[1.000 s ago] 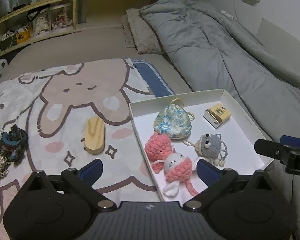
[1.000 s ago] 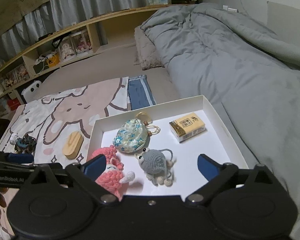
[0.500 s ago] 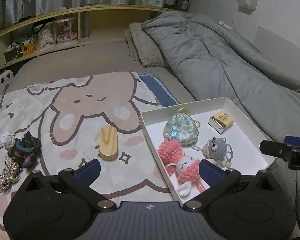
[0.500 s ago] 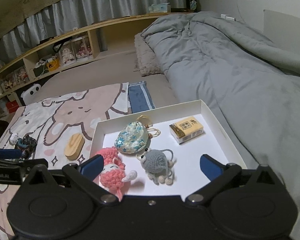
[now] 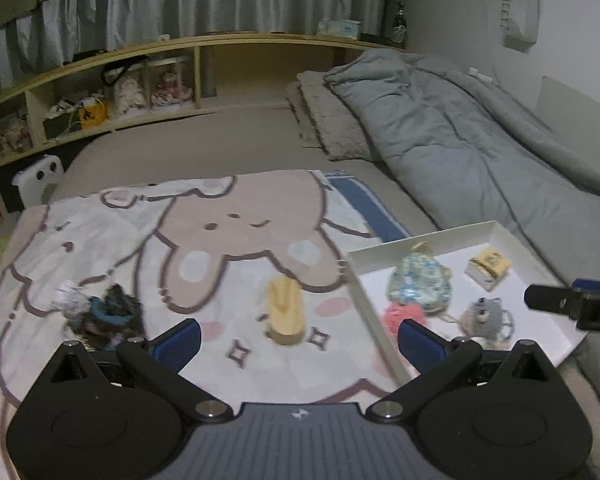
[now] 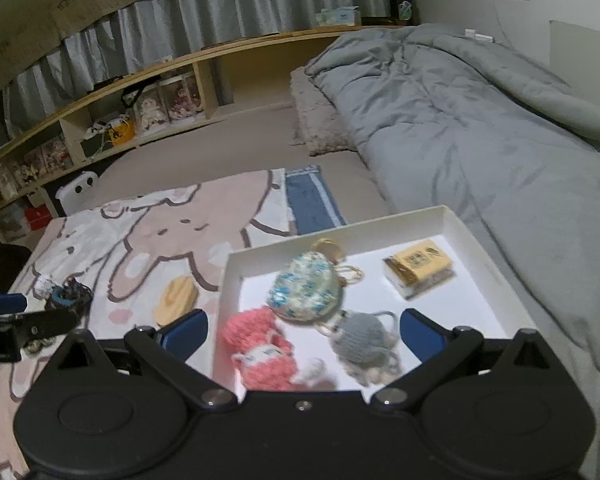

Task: Organize objects
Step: 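Open both tools to release the toys and pull back from the box, then grasp the braided rope toy with the left tool while the right tool grasps the wooden block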

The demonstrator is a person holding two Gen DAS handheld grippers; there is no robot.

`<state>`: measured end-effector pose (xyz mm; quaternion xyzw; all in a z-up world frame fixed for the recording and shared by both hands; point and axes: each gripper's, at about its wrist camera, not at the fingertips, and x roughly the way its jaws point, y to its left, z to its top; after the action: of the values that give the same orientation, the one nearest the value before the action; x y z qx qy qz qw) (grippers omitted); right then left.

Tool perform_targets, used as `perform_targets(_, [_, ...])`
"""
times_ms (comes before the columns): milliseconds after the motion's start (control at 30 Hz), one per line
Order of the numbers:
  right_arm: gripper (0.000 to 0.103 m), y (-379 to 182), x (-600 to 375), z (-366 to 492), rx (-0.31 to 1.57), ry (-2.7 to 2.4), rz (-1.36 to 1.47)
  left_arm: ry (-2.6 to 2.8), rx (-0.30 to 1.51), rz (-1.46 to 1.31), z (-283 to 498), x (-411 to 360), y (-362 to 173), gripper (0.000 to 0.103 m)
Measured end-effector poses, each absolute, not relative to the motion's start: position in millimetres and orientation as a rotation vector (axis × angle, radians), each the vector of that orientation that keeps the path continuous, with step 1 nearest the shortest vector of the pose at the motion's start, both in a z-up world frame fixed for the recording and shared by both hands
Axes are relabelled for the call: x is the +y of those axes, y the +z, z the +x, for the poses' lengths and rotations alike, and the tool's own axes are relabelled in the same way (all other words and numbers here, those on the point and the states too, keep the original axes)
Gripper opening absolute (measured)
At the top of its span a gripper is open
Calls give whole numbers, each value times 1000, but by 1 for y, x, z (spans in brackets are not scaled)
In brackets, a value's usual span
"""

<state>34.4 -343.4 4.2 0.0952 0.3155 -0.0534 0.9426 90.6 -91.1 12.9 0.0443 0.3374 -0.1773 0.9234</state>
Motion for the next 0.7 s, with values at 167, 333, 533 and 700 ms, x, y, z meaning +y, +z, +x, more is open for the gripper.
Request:
perform_targets(167, [103, 4, -322, 54, 631, -72, 194, -311, 695, 73, 104, -61, 11, 103])
perform_targets(333, [103, 2, -299, 77, 622, -38, 194, -243, 683, 63, 116, -29, 8, 103])
perform_targets(533, [103, -8, -271, 103, 629, 0, 196, -177, 672, 44, 130, 8, 5, 103])
perform_targets(700, [103, -19, -251, 125, 636, 28, 210, -157, 676, 30, 142, 36, 0, 103])
